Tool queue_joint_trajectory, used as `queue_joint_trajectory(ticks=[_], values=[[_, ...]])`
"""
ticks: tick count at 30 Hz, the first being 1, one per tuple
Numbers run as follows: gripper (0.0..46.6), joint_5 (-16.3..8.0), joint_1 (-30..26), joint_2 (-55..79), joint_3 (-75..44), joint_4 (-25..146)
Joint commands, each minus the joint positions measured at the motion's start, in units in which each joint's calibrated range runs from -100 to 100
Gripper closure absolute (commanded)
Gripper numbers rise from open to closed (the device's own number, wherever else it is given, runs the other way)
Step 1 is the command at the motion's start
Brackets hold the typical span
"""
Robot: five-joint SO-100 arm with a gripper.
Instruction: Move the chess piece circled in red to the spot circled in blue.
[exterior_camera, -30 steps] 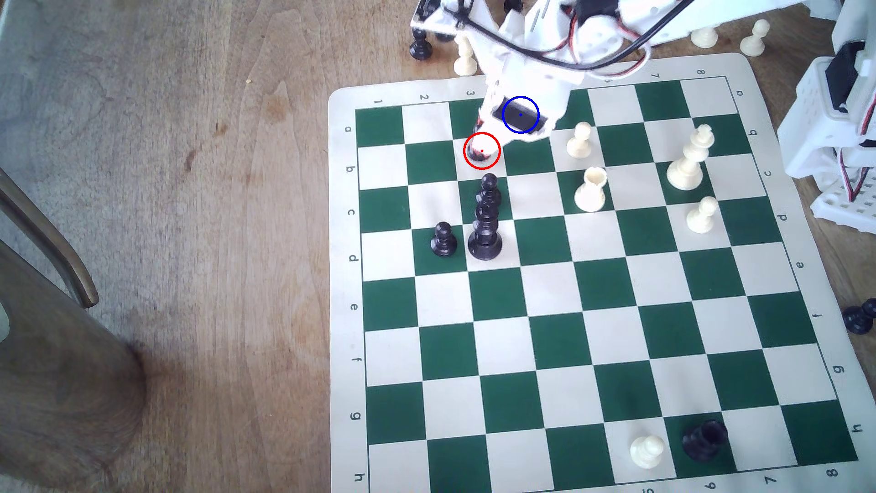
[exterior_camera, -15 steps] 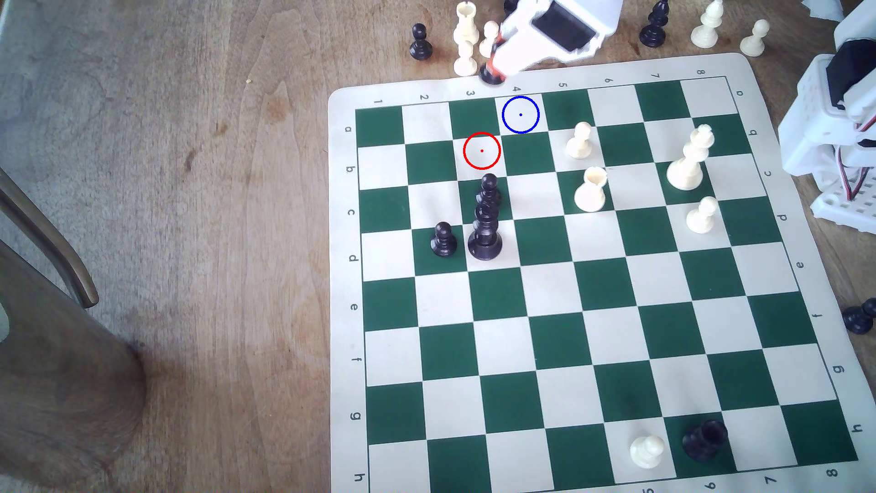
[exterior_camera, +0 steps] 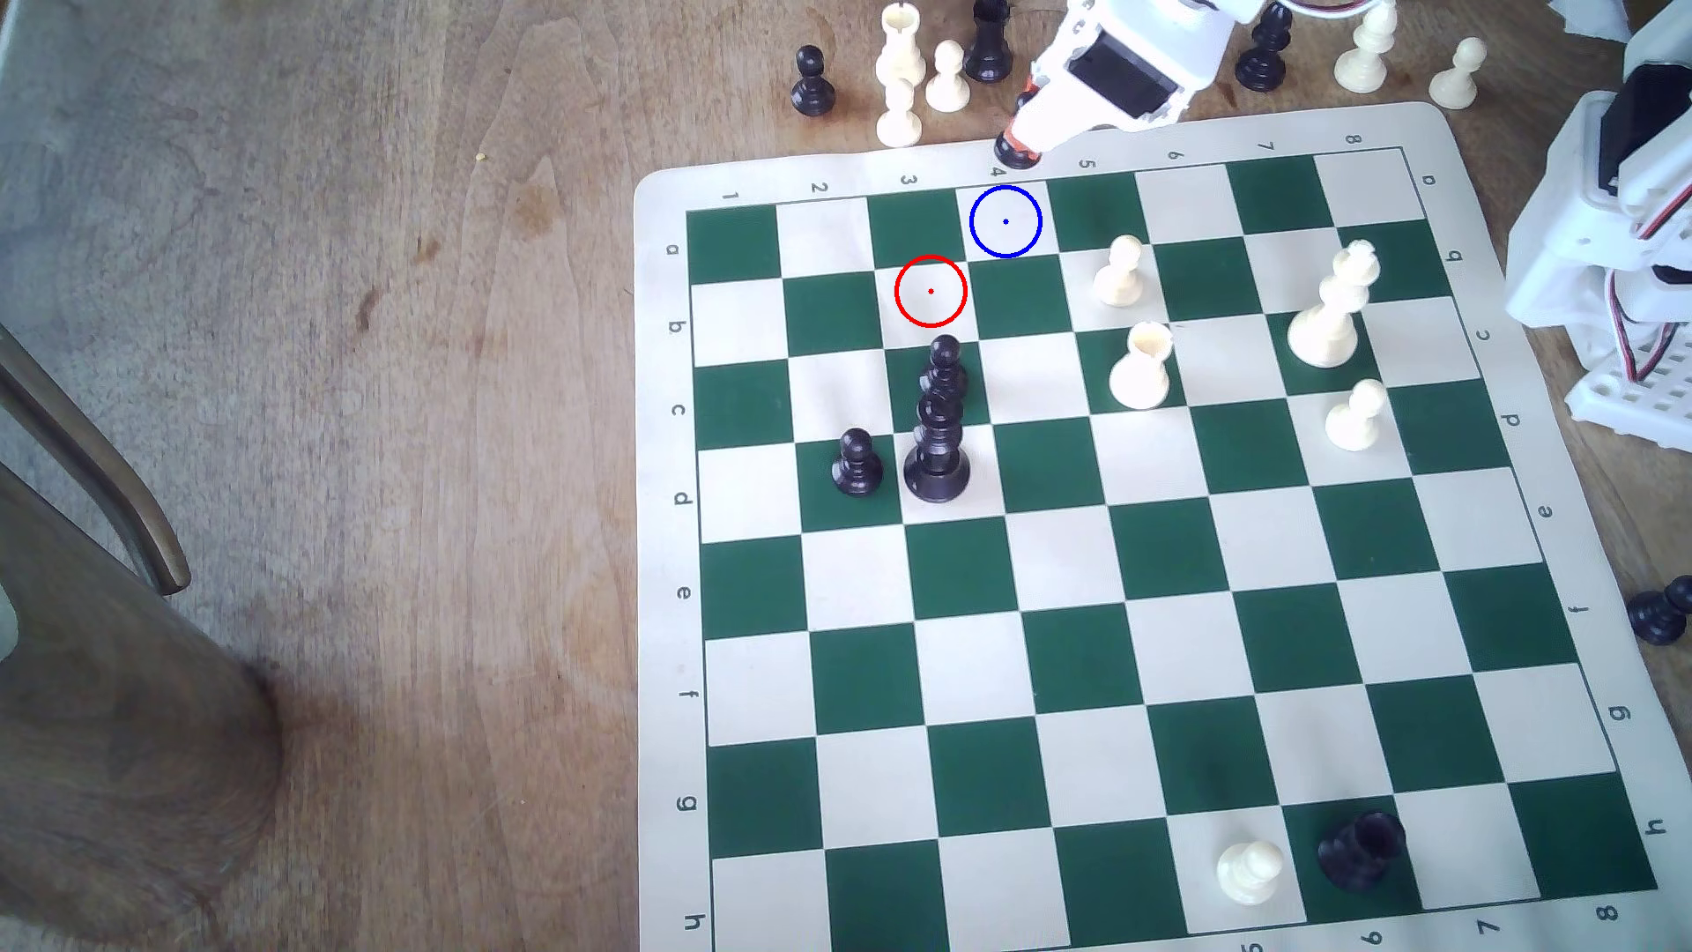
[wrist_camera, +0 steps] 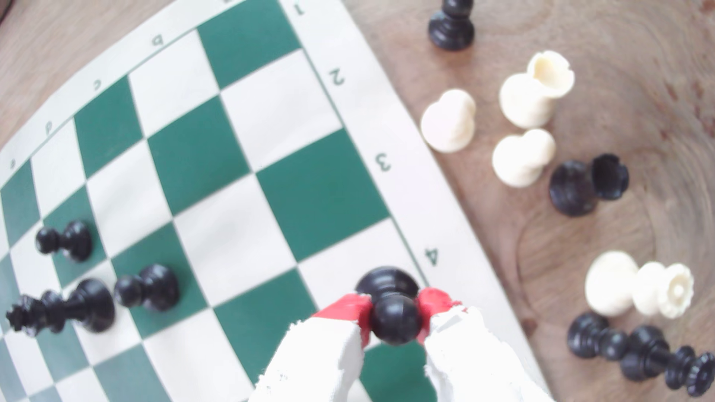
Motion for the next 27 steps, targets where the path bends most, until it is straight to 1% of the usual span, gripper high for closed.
queue_joint_trajectory(ticks=[1, 27], values=[[46.4, -0.3, -1.2, 1.2, -0.4, -2.9], [46.2, -0.4, -1.4, 10.8, 0.3, -8.8]])
